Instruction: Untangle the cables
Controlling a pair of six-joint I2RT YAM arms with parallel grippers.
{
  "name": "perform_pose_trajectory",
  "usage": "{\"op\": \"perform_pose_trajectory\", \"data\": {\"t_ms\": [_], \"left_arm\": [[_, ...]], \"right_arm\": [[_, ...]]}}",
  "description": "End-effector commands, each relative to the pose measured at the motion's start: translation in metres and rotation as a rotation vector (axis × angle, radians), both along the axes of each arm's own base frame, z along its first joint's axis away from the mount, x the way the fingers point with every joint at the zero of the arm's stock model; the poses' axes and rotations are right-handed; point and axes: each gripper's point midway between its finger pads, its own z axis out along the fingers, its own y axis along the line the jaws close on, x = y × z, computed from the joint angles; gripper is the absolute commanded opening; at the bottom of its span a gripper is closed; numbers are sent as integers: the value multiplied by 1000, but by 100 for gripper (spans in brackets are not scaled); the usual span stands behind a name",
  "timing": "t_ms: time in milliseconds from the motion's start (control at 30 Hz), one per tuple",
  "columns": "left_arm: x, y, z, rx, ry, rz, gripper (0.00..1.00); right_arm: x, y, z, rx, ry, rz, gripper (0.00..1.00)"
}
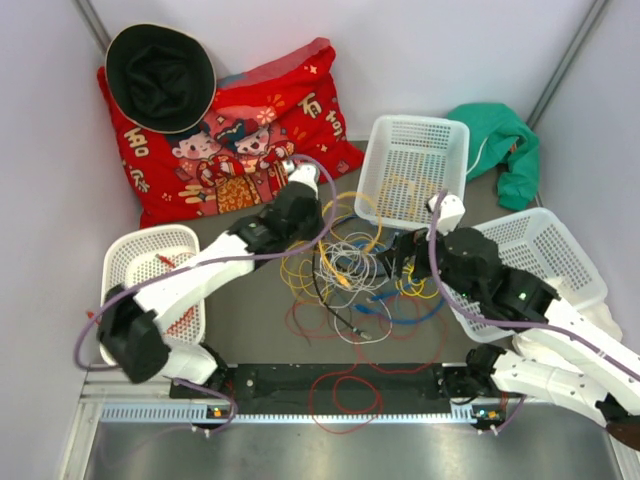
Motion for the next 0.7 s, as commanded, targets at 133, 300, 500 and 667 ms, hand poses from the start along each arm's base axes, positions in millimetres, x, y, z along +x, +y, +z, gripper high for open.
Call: {"op": "perform_pose_trajectory", "data": {"t_ms": [133,300,500,667], "left_arm": [[-43,-36,116,-202,-260,-437,0],[-56,-36,117,-233,-273,-482,0],[-67,-36,114,-246,-274,-528,0],[-74,-34,114,-242,-272,-553,0]], "right_arm": [[3,4,100,161,-183,27,99],[1,17,126,239,-223,79,99],[7,31,124,216,-245,118,99],[27,37,99,62,-225,96,99]]}}
